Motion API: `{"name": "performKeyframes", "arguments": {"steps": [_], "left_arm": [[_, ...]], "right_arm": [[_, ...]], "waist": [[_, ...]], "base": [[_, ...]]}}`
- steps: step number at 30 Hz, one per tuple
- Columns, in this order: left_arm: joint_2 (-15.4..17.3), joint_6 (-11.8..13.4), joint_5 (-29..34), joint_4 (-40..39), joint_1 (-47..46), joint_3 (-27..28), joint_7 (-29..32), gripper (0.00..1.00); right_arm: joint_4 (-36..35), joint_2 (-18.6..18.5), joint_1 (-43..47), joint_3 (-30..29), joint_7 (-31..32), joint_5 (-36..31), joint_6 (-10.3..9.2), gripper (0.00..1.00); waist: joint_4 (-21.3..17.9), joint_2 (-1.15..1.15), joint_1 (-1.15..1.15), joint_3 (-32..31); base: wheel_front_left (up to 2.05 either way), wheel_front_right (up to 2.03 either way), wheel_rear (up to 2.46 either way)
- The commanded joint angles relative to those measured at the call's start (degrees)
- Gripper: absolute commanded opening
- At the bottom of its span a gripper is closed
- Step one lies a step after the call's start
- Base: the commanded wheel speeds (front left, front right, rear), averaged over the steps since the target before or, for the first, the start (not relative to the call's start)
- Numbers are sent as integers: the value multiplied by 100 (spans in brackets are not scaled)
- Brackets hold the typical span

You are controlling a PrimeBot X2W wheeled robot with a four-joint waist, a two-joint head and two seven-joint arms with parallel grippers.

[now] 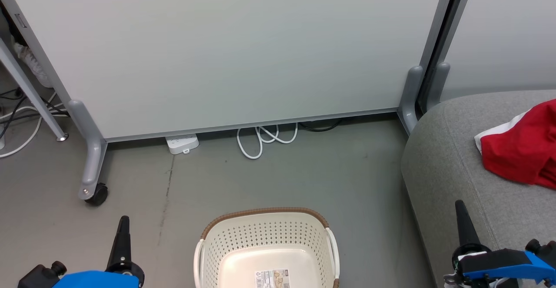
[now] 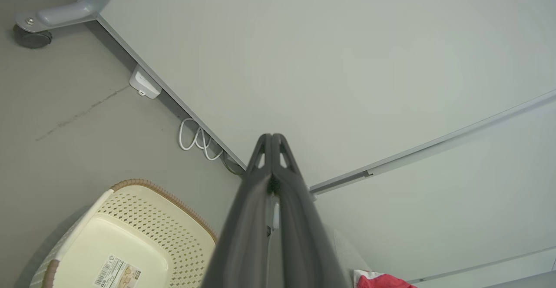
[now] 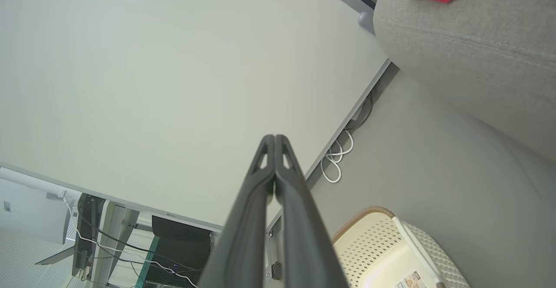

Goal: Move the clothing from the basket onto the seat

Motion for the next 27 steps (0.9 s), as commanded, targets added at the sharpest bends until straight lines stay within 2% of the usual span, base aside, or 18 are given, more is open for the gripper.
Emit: {"name": "performKeyframes", "arguments": {"steps": [1,27], "left_arm": [[29,-44,-129,-77,-145,58,35,0],[36,-105,-1534,-119,-229,242,403,0]], "right_arm": [[-74,3,-143,-26,39,147,-5,0],[-95,12,-282,-108,413,1621,-6,0]], "waist": [[-3,0,-1,2],[-90,0,-1,66]], "base": [[0,0,0],[0,0,0]]}}
